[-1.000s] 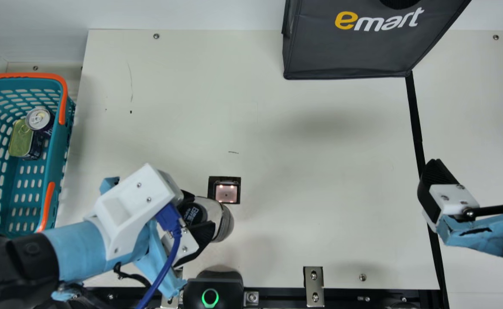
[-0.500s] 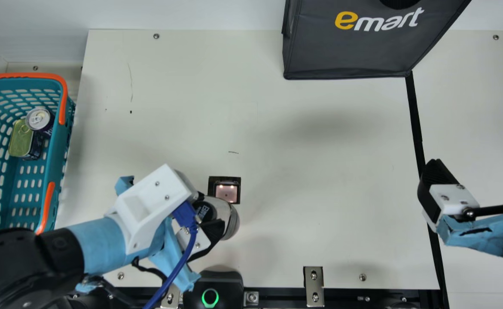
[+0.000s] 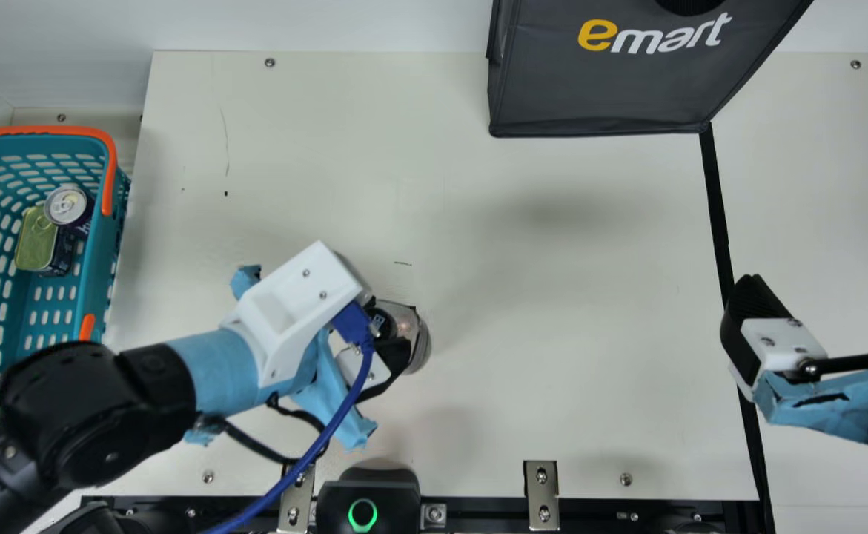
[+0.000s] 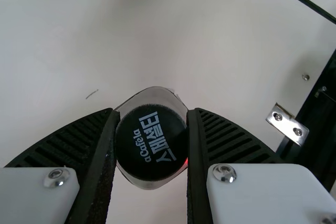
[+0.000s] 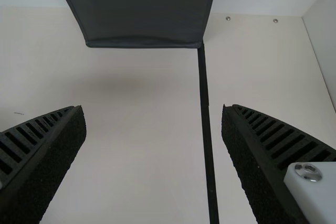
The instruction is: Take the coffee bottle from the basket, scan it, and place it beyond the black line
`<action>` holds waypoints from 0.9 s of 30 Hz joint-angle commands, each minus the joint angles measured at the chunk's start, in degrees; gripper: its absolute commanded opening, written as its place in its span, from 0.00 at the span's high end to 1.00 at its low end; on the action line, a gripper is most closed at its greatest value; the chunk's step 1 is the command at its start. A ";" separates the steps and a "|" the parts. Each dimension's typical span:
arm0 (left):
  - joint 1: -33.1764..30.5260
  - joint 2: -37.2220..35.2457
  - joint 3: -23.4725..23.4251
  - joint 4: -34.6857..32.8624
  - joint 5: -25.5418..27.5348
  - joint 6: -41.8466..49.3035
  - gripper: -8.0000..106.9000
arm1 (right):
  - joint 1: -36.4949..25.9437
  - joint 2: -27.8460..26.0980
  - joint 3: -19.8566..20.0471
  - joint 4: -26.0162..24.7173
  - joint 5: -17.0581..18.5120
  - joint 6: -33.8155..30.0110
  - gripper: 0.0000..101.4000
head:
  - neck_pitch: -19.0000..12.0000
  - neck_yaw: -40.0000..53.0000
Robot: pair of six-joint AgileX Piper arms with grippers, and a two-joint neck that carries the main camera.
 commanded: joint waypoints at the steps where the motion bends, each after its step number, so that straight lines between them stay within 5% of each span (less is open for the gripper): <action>1: 0.59 1.35 -0.43 -0.58 -0.84 1.23 0.84 | 0.00 0.00 0.00 0.00 0.00 0.00 0.10 | -1.48 0.00; 27: 3.98 20.17 -14.03 -4.70 -8.72 8.99 0.84 | 0.00 0.00 0.00 0.00 0.05 0.00 0.10 | -1.48 0.00</action>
